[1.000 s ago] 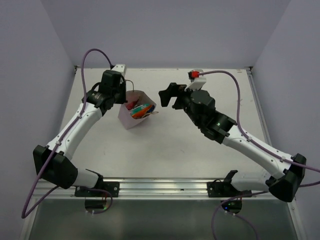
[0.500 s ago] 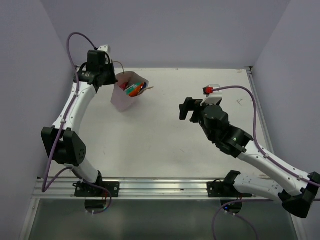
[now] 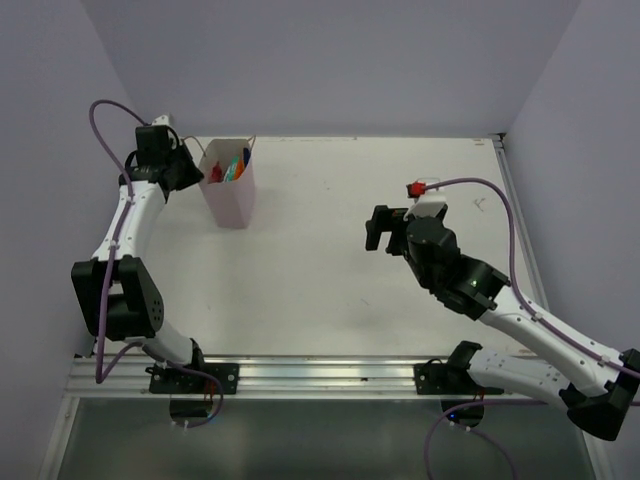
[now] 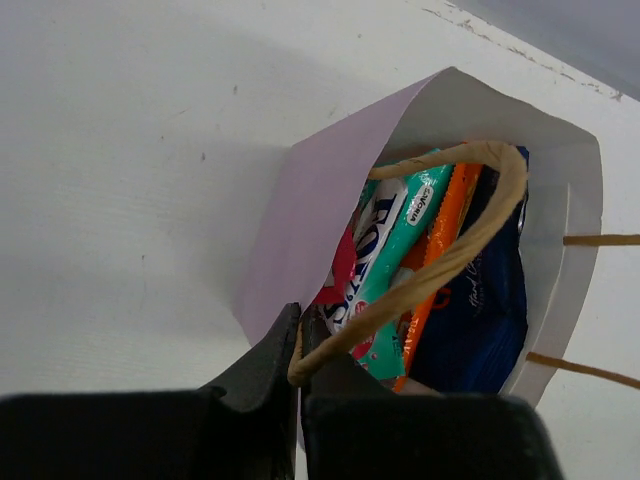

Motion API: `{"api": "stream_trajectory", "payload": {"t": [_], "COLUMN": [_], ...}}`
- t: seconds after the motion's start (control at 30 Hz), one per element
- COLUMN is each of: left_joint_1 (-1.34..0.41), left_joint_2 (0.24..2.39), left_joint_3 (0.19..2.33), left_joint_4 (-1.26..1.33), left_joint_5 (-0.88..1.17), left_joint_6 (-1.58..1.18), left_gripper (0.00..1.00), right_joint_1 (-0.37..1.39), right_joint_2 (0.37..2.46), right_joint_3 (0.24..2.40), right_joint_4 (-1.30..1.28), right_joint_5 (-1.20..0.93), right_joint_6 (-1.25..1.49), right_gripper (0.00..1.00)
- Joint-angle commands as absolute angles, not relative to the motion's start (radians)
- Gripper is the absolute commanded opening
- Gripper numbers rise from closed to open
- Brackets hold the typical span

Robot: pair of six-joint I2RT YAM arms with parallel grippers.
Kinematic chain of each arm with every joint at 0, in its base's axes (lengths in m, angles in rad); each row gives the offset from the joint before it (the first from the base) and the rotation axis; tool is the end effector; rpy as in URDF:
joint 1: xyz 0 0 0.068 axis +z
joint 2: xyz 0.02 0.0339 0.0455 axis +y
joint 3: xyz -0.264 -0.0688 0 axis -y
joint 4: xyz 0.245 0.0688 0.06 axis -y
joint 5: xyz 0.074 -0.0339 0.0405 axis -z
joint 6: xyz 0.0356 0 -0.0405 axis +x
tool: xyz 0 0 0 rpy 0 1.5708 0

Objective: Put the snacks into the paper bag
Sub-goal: Place the paper bag at the center of the board.

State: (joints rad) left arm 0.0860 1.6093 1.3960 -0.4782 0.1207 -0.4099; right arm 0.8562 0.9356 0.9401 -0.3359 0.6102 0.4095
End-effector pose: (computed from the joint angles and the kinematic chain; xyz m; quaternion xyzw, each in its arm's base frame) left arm 0.3655 0.0272 0.3144 -0.1968 0.8819 -0.1224 0.4105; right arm 0.1502 0.1420 0.3535 -0.0019 0.7958 0.1305 0.5913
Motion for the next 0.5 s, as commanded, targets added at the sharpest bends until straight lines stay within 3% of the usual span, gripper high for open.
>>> {"api": "stream_trajectory", "payload": {"t": [0.0, 0.33, 0.43, 0.47], "left_joint_1": [0.112, 0.130, 0.132, 0.132], "left_joint_2": [1.539, 1.482, 1.467, 1.462], "left_joint_3": [1.338, 1.342, 1.339, 1.338], "left_joint_4": [-0.434, -0.431, -0.436, -0.437], "left_joint_5": [0.153, 0.143, 0.130, 0.127], "left_joint_6": [-0.425, -0.420, -0.420, -0.420], "left_gripper": [0.03, 0.28, 0.44, 0.53], "right_joint_1": [0.854, 0.856, 0.854, 0.854], "right_joint_2": [0.911, 0.876, 0.855, 0.842], "right_joint_3": [0.934, 0.953, 0.956, 0.956], "right_joint_4": [-0.383, -0.498, -0.515, -0.518], "right_joint_5": [0.609, 0.587, 0.603, 0.607], "right_joint_6": [0.416, 0.391, 0.385, 0.384], "right_gripper": [0.98, 0.98, 0.98, 0.98]}}
